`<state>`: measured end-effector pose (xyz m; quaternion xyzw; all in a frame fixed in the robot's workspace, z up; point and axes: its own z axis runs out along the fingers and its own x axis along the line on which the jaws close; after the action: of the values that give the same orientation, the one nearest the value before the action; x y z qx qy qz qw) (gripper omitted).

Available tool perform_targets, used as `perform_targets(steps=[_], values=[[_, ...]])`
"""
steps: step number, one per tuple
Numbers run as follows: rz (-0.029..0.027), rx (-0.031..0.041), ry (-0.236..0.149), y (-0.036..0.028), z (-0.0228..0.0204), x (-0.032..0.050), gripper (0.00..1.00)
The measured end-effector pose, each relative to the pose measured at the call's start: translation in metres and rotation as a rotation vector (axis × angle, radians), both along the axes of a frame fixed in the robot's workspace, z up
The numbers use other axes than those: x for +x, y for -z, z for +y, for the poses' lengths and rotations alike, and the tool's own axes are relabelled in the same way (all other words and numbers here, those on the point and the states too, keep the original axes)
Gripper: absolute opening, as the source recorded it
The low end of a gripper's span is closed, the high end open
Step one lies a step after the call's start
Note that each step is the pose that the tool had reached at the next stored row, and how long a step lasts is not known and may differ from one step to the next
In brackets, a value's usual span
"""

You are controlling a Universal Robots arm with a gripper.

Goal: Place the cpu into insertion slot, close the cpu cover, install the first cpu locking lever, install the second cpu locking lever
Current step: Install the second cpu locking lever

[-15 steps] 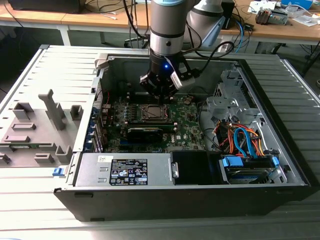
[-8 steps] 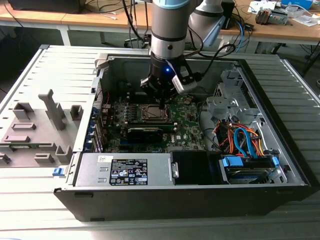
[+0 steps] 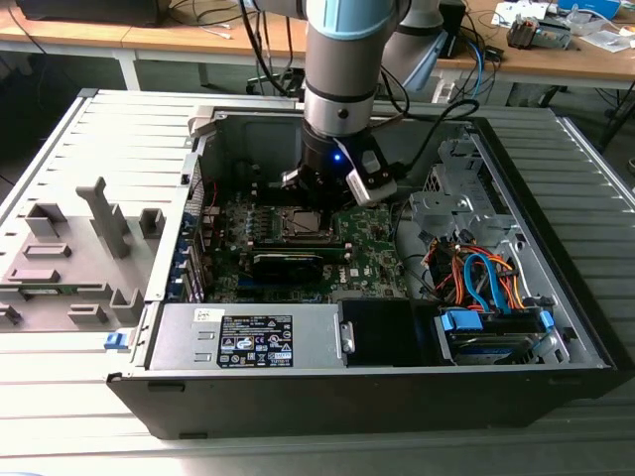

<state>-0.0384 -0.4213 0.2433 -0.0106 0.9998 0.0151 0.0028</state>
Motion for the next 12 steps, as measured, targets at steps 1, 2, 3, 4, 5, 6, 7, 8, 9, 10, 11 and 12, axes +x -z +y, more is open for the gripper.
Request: perform_targets(steps=[1,2,3,4,5,6,7,8,9,10,11,12], values=[[0.0000,0.0211,0.000,0.0000,-0.0030,-0.0001,0.11],[0.0000,0.0366,0.000,0.0001,-0.0051,-0.0004,0.11],[0.0000,0.0472,0.000,0.0002,-0.0066,-0.0010,0.11],[0.0000,0.0591,0.000,0.0005,-0.0093,-0.0032,0.11],[-0.0001,0.0629,0.000,0.0008,-0.0107,-0.0048,0.11],[-0.0003,0.0659,0.000,0.0012,-0.0119,-0.0070,0.11],[-0.0008,0.0678,0.000,0.0018,-0.0128,-0.0110,0.11],[-0.0014,0.0688,0.000,0.0025,-0.0131,-0.0155,0.11],[-0.0018,0.0692,0.000,0.0030,-0.0132,-0.0187,0.11],[-0.0023,0.0696,0.000,0.0036,-0.0134,-0.0230,0.11],[-0.0027,0.0700,0.000,0.0040,-0.0135,-0.0261,0.11],[-0.0033,0.0707,0.000,0.0048,-0.0141,-0.0318,0.11]])
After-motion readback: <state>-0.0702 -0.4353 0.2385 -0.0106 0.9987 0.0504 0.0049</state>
